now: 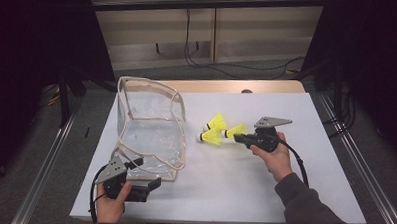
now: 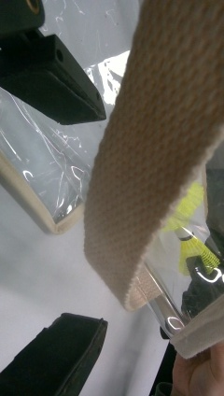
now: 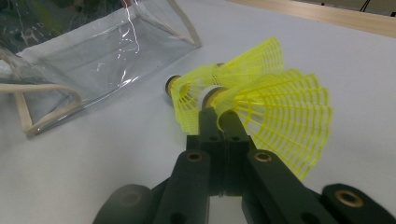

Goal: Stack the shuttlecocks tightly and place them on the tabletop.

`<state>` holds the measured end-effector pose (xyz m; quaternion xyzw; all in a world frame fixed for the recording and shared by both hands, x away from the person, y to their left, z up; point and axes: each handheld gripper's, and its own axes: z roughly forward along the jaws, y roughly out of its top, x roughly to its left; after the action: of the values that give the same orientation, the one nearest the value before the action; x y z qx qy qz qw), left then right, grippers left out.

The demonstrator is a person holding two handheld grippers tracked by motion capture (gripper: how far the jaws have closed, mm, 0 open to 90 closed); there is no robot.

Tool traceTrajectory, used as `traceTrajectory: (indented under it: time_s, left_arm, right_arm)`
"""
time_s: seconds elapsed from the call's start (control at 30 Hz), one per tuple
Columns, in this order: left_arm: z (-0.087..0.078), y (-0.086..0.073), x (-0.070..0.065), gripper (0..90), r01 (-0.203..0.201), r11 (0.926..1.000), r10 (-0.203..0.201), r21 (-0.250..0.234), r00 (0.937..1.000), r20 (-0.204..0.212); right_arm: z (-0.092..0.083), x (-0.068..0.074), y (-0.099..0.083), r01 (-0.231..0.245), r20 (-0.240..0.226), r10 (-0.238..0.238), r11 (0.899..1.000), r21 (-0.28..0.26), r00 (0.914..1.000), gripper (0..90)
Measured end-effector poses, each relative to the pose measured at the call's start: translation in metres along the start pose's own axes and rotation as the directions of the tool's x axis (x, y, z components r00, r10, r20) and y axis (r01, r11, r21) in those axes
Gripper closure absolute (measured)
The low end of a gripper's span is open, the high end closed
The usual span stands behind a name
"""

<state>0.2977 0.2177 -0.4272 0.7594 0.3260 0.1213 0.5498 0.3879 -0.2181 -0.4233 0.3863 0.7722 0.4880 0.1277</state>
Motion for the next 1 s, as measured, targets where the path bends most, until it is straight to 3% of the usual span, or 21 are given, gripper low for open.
traceTrajectory:
  time_s: [1.0]
  left_arm:
    - [0.0010, -0.0002, -0.0014, 2.0, 0.002, 1.0000, -0.002, -0.004, 1.0000, -0.002]
  right_arm:
    - [0.0093, 0.0029, 0.0016, 0.003, -0.001, -0.003, 1.000, 0.006, 1.0000, 89.6]
